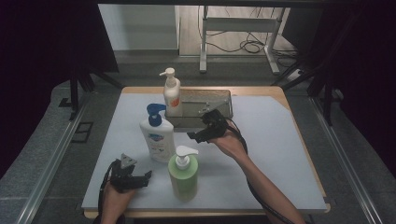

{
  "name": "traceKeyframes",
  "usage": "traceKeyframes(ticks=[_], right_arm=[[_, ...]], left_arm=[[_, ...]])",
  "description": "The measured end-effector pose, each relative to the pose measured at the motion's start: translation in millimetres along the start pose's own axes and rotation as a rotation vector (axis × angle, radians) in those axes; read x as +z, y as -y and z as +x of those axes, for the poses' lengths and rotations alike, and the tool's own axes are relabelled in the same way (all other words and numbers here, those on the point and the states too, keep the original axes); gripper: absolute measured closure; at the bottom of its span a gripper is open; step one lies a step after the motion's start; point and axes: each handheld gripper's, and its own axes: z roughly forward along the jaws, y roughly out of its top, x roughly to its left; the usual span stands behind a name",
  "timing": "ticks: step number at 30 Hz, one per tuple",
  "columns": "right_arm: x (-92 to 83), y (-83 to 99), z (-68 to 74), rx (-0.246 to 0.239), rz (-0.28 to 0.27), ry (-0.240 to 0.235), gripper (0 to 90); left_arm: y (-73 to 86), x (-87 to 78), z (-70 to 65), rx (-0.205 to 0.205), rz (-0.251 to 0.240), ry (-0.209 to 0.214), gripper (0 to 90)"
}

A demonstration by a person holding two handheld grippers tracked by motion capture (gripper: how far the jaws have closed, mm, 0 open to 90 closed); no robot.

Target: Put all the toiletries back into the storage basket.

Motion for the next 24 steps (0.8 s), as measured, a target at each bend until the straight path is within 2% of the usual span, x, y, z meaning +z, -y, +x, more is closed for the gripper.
traceKeyframes(ticks=[11, 19, 24], right_arm=[[-21.7, 19.2, 12.4, -0.060, -0.021, -0.055, 7.3], [-35.9, 38.9, 11.3, -0.056, -0.037, -0.076, 6.0], [-42.2, 49.9, 16.1, -0.059, -0.054, -0.117, 3.6]], left_arm=[[0.0, -0.1, 0.0, 0.000, 0.001, -0.001, 11.8], [-0.1, -0.2, 0.2, 0.003, 0.001, 0.000, 11.8], [0.0, -0.4, 0.2, 0.006, 0.003, -0.001, 11.9]])
